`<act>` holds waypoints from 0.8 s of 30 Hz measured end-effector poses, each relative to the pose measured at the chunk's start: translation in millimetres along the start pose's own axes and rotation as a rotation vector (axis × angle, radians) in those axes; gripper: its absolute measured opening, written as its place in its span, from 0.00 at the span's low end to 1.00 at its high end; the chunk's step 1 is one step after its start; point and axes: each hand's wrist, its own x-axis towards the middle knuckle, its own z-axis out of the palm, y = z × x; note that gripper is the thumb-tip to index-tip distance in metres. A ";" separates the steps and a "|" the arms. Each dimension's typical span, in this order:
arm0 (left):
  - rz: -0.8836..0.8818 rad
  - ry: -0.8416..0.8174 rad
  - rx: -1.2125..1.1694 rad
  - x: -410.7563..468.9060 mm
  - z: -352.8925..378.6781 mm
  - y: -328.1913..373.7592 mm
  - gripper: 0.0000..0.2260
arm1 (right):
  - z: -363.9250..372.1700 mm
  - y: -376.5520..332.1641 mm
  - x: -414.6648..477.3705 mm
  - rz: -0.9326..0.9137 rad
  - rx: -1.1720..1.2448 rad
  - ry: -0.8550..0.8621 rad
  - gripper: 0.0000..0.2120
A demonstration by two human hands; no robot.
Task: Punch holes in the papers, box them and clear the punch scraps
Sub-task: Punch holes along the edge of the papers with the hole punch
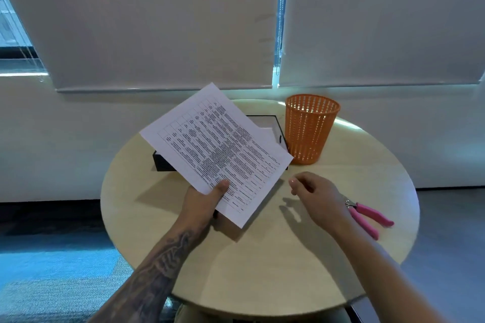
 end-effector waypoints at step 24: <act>0.042 0.104 -0.011 8.8 -10.1 -15.9 0.11 | 45.2 -2.6 -11.3 -0.319 -0.541 -0.161 0.10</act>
